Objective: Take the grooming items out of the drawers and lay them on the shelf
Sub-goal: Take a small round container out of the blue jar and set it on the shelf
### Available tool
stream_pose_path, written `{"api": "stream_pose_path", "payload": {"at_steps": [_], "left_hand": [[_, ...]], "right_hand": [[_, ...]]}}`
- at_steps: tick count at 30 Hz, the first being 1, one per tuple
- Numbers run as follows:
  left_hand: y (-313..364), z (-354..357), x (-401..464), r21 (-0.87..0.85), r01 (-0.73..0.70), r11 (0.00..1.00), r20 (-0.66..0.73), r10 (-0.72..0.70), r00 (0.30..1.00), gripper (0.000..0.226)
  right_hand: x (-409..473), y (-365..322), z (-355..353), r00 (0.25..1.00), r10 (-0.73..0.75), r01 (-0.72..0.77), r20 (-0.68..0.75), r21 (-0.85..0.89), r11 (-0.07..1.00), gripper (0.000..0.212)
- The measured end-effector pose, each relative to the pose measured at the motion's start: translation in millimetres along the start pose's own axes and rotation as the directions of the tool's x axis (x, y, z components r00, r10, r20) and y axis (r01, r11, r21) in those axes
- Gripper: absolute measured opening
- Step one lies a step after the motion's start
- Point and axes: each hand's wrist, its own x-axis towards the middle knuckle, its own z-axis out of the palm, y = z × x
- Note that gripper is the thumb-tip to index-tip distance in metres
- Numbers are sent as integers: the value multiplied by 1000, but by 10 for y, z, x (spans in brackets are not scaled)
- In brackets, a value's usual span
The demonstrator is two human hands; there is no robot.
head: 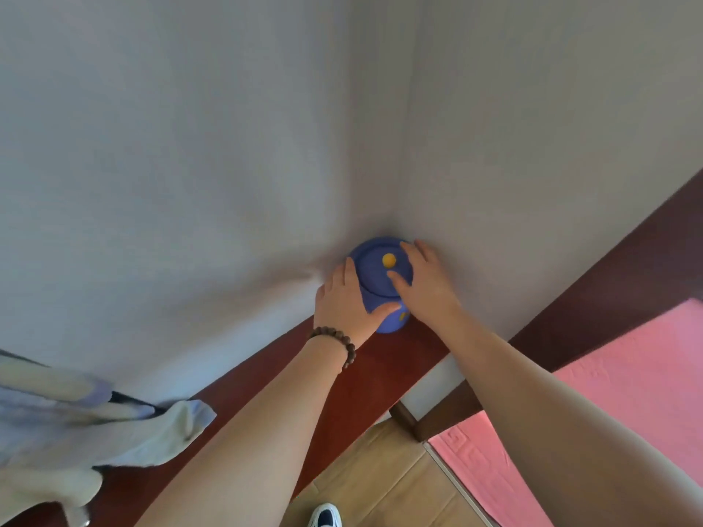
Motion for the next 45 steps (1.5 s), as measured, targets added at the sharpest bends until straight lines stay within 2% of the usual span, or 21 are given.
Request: {"api": "stream_pose_path", "payload": {"at_steps": [5,10,18,24,30,36,40,45], "left_hand": [[-87,103,66,-14,3,1000,28,-2,1000,99],[-137,133,92,-48,-27,998,2,27,1000,96],[-133,128,73,-73,-31,997,23,33,999,99],[-95,108,49,-88,-7,996,52,11,999,101],[-78,99,31,-90,24,996,70,-17,997,102],[-97,128,54,-107,39,993,61,-33,998,102],[-101,144,61,-118,43,992,60,-36,998,101],[-112,150,63,-118,48,992,63,-41,997,101]], "right_hand": [[175,0,112,1000,-12,12,5,-7,1000,53],[250,-18,158,999,-30,29,-45,-14,999,31],[-89,26,-44,987,-8,36,-162,173,984,14],[-631,294,-96,969,73,-21,-237,214,977,17],[-1020,599,111,952,142,-99,-271,165,981,20],[-933,834,472,968,193,-178,-157,110,978,20],[-737,918,660,966,250,-245,-72,70,967,30],[-680,990,721,955,296,-292,-25,104,951,38]]}}
